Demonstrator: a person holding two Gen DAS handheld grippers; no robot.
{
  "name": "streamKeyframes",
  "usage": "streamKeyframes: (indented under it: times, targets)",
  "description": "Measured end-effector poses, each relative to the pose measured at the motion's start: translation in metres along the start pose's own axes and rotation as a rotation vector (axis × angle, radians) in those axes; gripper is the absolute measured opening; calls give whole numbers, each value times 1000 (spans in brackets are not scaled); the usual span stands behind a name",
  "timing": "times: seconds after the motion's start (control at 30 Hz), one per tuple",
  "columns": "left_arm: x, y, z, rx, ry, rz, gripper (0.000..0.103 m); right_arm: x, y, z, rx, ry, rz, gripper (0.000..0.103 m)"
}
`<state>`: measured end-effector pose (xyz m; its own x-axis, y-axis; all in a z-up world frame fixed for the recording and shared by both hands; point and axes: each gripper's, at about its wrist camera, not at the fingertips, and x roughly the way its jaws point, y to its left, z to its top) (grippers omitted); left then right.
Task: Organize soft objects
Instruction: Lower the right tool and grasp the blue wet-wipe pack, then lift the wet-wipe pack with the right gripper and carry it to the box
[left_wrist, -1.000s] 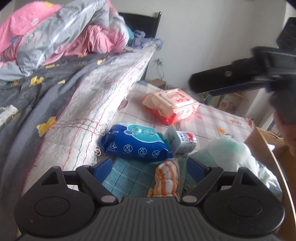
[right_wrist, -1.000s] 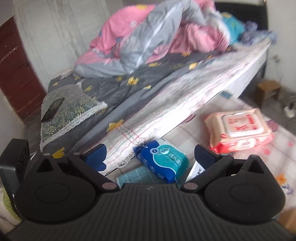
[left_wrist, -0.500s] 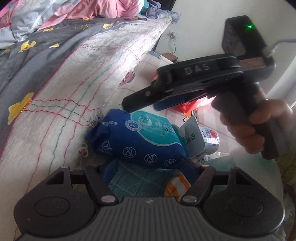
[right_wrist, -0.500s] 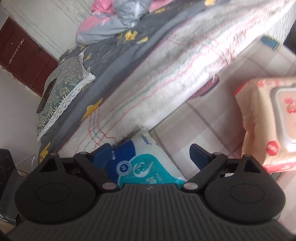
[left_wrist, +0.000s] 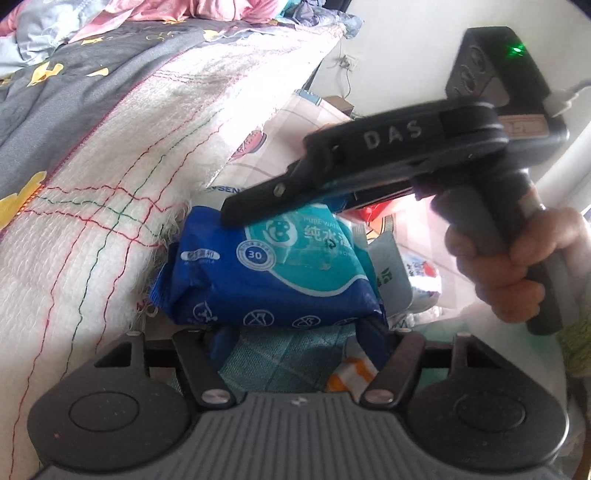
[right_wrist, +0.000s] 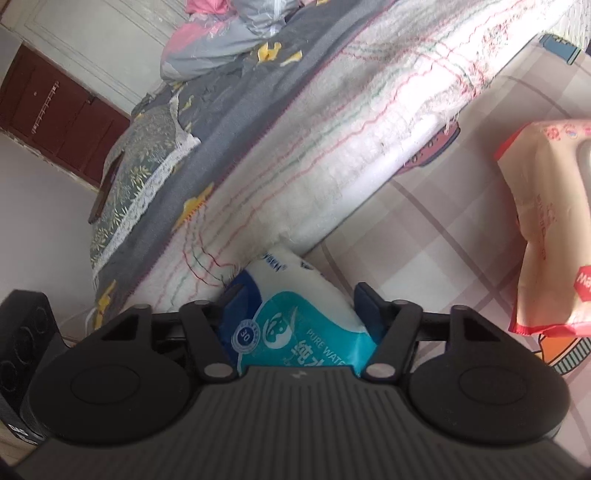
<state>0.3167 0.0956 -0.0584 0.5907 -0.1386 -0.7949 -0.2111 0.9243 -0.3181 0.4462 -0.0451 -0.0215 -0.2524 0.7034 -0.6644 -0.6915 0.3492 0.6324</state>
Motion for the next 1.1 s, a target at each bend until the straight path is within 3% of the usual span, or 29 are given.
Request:
streamKeyframes:
  times: [0.07,0.3,0.67,0.9,1.1]
  targets:
    - [-7,-1,0,-13,-20,-15,69,-9,5,3,6,-23,4,50]
    - [-46,-11,-3,-13,-86,-54,68,-41,29,4,-3,-76,-2,46]
    - [-121,-37,-27,39,-180,-122,67,-110,91,-28,-23,-174,-25,40]
    - [-165,-73,-57,122,-178,-189,66,-162,128,-87,19,-266,-42,40]
    - [-177,-120,-90,221,-137,-276,66,-211,120,-171,168,-368,-48,40]
